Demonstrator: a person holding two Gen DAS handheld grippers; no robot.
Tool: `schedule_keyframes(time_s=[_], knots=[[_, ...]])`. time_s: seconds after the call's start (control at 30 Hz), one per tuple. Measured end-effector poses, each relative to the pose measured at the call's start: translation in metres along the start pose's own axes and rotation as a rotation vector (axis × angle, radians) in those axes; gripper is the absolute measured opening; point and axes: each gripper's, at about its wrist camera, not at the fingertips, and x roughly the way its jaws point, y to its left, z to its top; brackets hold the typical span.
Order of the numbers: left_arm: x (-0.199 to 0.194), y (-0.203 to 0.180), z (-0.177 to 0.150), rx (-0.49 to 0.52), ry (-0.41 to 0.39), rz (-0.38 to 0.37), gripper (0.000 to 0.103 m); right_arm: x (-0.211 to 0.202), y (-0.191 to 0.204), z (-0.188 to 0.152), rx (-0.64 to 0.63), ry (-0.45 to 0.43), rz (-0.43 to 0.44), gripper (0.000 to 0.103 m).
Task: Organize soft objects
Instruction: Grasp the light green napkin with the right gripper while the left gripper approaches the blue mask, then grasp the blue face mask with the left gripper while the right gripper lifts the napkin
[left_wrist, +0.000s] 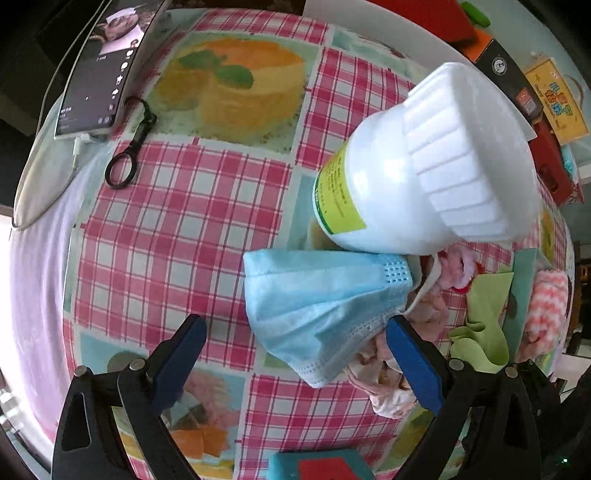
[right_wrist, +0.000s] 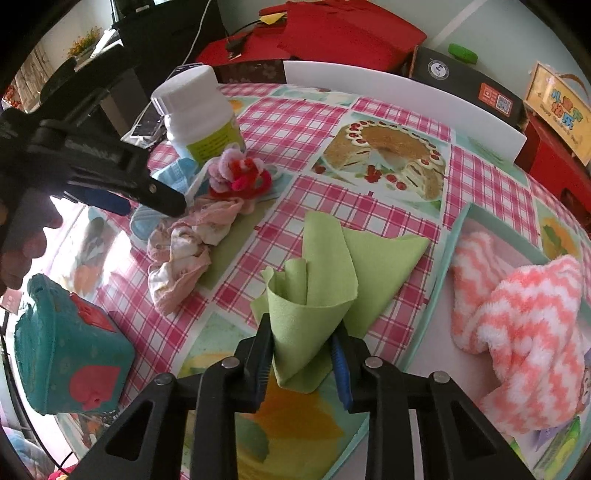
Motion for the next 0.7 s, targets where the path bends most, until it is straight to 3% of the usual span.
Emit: schedule_keyframes(time_s=[0.37, 0.57, 0.7], knots=[[-0.006, -0.011, -0.008, 0.005, -0.059, 0.012, 0.033, -0.004, -0.004, -0.003, 0.015, -0.004, -0.001, 0.024], [-0.01, -0.003, -0.024, -0.038, -0.086, -0.041, 0.018, -0.006, -0.008, -0.004, 0.033, -0.007, 0.006, 0.017], [-0.018, 0.004, -0.037, -0.062, -0.126, -0.056, 0.014, -0.008, -0.009, -0.005, 0.035, -0.007, 0.018, 0.014]])
